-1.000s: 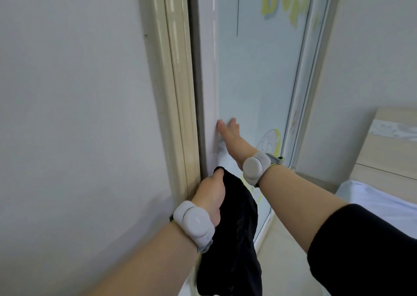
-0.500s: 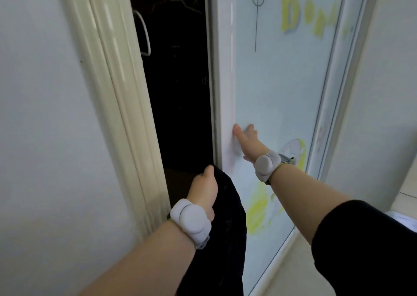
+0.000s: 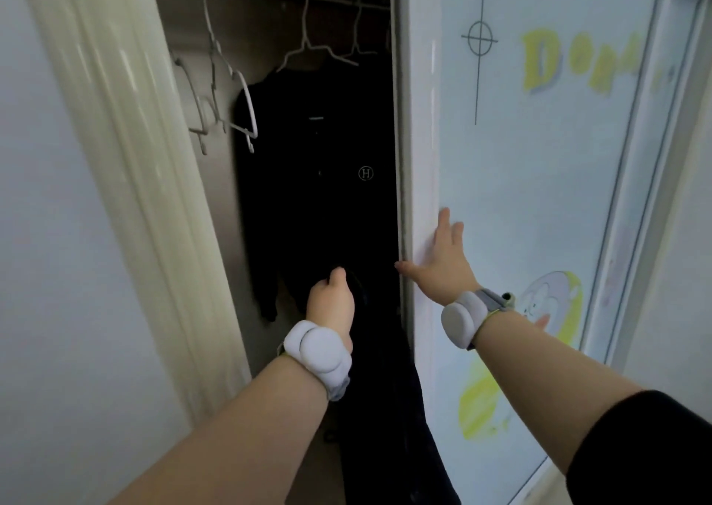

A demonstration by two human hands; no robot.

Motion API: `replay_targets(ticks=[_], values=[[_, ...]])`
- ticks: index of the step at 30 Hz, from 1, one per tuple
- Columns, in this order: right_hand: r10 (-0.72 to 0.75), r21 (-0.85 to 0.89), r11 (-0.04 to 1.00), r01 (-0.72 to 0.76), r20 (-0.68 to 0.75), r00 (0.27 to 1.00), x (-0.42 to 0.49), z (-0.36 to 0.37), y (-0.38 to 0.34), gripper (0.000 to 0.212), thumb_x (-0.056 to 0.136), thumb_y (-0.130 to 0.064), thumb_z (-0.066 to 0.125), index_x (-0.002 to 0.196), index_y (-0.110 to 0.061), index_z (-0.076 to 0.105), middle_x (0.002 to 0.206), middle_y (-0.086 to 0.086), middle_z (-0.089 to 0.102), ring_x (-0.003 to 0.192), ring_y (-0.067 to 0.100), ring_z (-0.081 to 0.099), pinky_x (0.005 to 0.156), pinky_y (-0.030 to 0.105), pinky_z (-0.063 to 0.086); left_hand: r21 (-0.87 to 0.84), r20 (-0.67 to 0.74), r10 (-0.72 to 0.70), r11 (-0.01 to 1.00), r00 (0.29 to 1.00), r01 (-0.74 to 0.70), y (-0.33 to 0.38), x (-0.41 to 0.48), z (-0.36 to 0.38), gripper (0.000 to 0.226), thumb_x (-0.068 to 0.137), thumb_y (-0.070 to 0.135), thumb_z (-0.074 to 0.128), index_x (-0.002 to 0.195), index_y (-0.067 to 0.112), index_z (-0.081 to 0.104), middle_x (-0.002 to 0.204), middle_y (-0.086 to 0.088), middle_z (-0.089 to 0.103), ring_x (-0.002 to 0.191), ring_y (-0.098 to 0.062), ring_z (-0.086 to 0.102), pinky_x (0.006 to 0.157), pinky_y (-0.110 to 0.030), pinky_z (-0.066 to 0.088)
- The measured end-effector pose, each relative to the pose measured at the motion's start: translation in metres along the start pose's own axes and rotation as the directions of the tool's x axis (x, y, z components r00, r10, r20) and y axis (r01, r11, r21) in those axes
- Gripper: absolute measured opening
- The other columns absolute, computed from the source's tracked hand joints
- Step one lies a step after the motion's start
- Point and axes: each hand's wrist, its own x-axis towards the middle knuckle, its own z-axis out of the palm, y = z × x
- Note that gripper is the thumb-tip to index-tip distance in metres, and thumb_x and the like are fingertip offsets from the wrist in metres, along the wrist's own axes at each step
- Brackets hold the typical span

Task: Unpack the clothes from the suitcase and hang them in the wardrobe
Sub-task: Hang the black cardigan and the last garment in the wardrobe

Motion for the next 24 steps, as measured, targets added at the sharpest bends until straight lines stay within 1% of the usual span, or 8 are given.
replay_targets(ticks=[3, 7, 9, 11, 13, 18, 22, 24], values=[[0.016, -0.02, 1.0, -0.017, -0.051, 0.999, 0.004, -0.009, 0.003, 0.108, 0.082, -0.034, 0.07, 0.149, -0.022, -0.014, 0.159, 0.006, -0.01, 0.146, 0.03, 0.012, 0.113, 0.04, 0.024, 0.007, -0.005, 0.063, 0.998, 0.998, -0.063, 0.008, 0.006, -0.003, 0.03, 0.098, 0.035, 0.041, 0.075, 0.018, 0.049, 0.075, -0.003, 0.049, 0.067, -0.02, 0.047, 0.076, -0.035, 0.042], [0.116, -0.026, 0.992, -0.12, -0.115, 0.987, 0.006, -0.021, -0.001, 0.101, 0.086, -0.027, 0.065, 0.15, -0.02, -0.012, 0.16, 0.006, 0.006, 0.138, 0.034, 0.032, 0.104, 0.044, 0.035, -0.024, -0.021, 0.125, 0.992, 0.992, -0.125, 0.018, 0.012, -0.005, 0.032, 0.097, 0.034, 0.043, 0.069, 0.019, 0.044, 0.073, -0.004, 0.048, 0.066, -0.021, 0.045, 0.073, -0.036, 0.04], [0.128, -0.077, 0.986, -0.149, -0.228, 0.965, 0.003, -0.02, -0.008, 0.092, 0.089, -0.022, 0.059, 0.151, -0.018, -0.008, 0.159, 0.008, 0.006, 0.134, 0.038, 0.035, 0.101, 0.046, 0.037, -0.069, -0.025, 0.14, 0.987, 0.99, -0.142, 0.022, 0.013, -0.003, 0.031, 0.095, 0.032, 0.044, 0.067, 0.02, 0.041, 0.07, -0.003, 0.045, 0.061, -0.018, 0.041, 0.063, -0.032, 0.038], [0.026, -0.174, 0.98, -0.091, -0.345, 0.938, -0.003, -0.015, -0.02, 0.082, 0.089, -0.016, 0.055, 0.151, -0.014, 0.001, 0.159, 0.013, 0.003, 0.138, 0.039, 0.025, 0.107, 0.046, 0.03, -0.084, -0.027, 0.145, 0.986, 0.989, -0.147, 0.025, 0.015, -0.002, 0.03, 0.095, 0.03, 0.043, 0.067, 0.02, 0.04, 0.069, -0.002, 0.042, 0.059, -0.016, 0.038, 0.056, -0.027, 0.032], [-0.143, -0.217, 0.974, 0.063, -0.376, 0.915, -0.007, -0.008, -0.037, 0.074, 0.088, -0.01, 0.053, 0.15, -0.013, 0.013, 0.157, 0.015, 0.008, 0.141, 0.034, 0.016, 0.113, 0.042, 0.023, -0.088, -0.036, 0.134, 0.987, 0.99, -0.136, 0.028, 0.016, -0.001, 0.03, 0.095, 0.028, 0.043, 0.067, 0.02, 0.04, 0.069, -0.002, 0.041, 0.058, -0.015, 0.037, 0.055, -0.027, 0.031], [-0.399, -0.114, 0.917, 0.383, -0.193, 0.896, 0.01, -0.004, -0.097, 0.045, 0.092, -0.013, 0.05, 0.137, -0.011, 0.044, 0.136, 0.008, 0.047, 0.127, 0.022, 0.043, 0.102, 0.023, 0.03, -0.091, -0.124, 0.152, 0.982, 0.981, -0.164, 0.039, 0.016, -0.006, 0.029, 0.096, 0.027, 0.046, 0.071, 0.012, 0.049, 0.065, -0.005, 0.048, 0.058, -0.02, 0.046, 0.056, -0.029, 0.036], [-0.421, 0.089, 0.901, 0.425, -0.066, 0.905, 0.032, -0.004, -0.146, 0.039, 0.097, -0.019, 0.048, 0.134, -0.009, 0.05, 0.127, 0.006, 0.059, 0.117, 0.018, 0.055, 0.095, 0.02, 0.038, -0.131, -0.202, 0.18, 0.969, 0.963, -0.209, 0.052, 0.017, -0.013, 0.028, 0.091, 0.026, 0.052, 0.065, 0.016, 0.05, 0.068, -0.008, 0.056, 0.073, -0.03, 0.059, 0.073, -0.041, 0.051], [-0.443, 0.17, 0.882, 0.439, -0.017, 0.896, 0.044, -0.005, -0.169, 0.038, 0.097, -0.021, 0.047, 0.133, -0.007, 0.051, 0.127, 0.008, 0.06, 0.118, 0.02, 0.055, 0.098, 0.024, 0.04, -0.143, -0.245, 0.193, 0.962, 0.95, -0.233, 0.061, 0.017, -0.015, 0.03, 0.093, 0.024, 0.052, 0.064, 0.019, 0.046, 0.067, -0.004, 0.054, 0.074, -0.028, 0.056, 0.078, -0.041, 0.05]])
